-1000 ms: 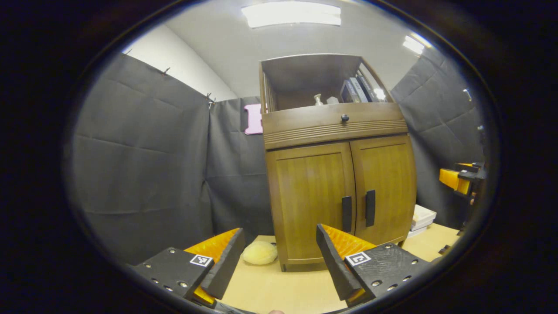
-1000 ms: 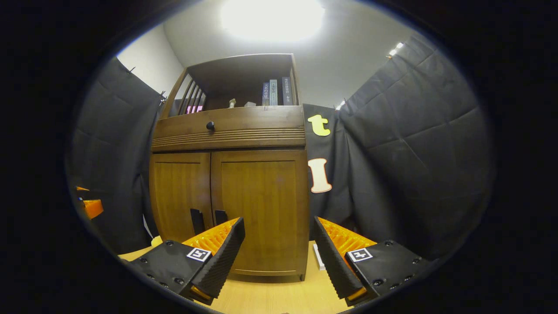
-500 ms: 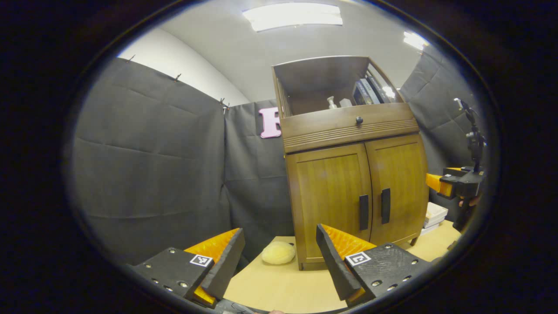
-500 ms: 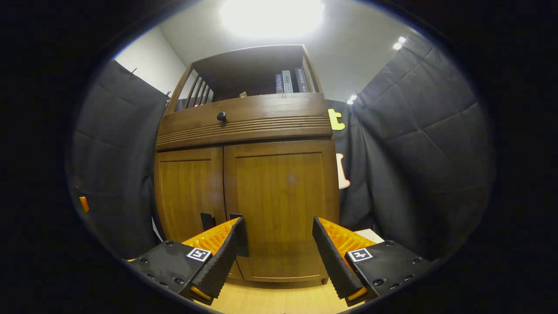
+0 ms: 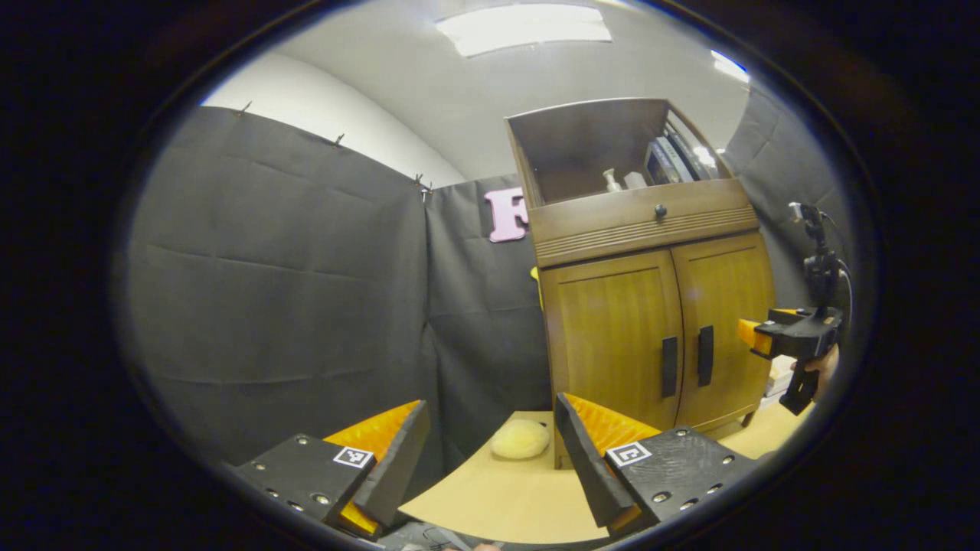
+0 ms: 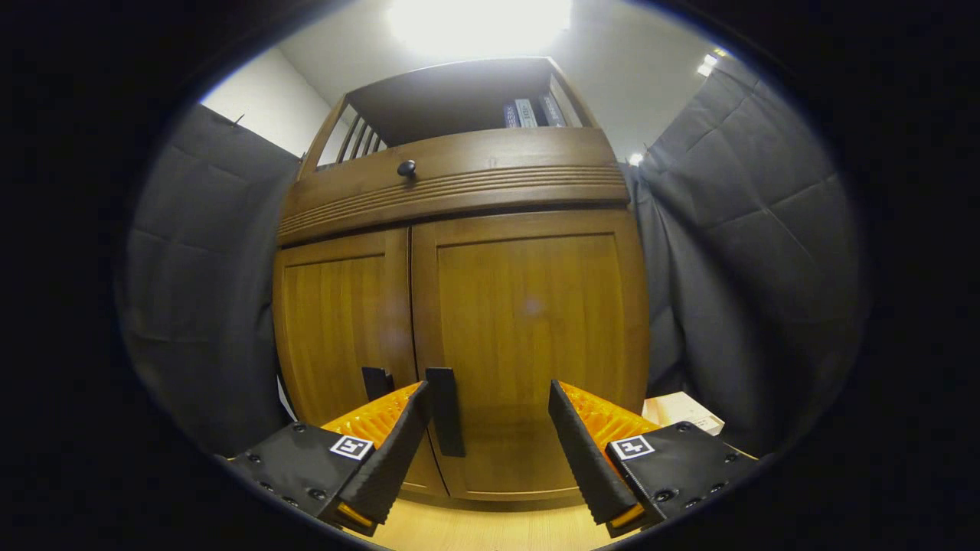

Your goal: Open the right door of the double-door shoe cabinet with the right hand, and open the left door with the left hand.

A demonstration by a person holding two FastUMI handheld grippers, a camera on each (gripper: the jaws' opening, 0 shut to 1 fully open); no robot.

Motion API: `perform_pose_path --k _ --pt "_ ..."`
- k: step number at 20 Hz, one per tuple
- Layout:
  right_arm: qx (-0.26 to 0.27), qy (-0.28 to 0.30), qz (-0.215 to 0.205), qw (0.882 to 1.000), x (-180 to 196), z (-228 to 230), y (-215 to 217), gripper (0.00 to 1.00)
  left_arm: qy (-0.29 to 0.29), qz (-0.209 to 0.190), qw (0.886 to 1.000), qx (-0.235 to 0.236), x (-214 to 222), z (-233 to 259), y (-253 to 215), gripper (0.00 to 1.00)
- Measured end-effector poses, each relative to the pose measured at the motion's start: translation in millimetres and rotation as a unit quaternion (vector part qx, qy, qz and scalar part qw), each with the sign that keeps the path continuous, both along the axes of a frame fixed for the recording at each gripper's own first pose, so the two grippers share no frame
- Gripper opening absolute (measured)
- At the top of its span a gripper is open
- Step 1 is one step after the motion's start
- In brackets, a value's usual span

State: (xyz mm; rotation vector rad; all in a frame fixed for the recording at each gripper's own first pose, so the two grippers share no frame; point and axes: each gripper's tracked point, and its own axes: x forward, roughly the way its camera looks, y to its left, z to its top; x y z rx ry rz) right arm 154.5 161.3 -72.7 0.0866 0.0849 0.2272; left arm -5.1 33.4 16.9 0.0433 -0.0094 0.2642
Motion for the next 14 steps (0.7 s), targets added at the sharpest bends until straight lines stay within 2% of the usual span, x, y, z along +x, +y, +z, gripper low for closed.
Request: perform_pose_path --k 14 --pt "-0.005 0.047 0.025 0.999 59 -54 49 0.95 0.011 0.07 0.997 0.013 -17 6 11 0.94"
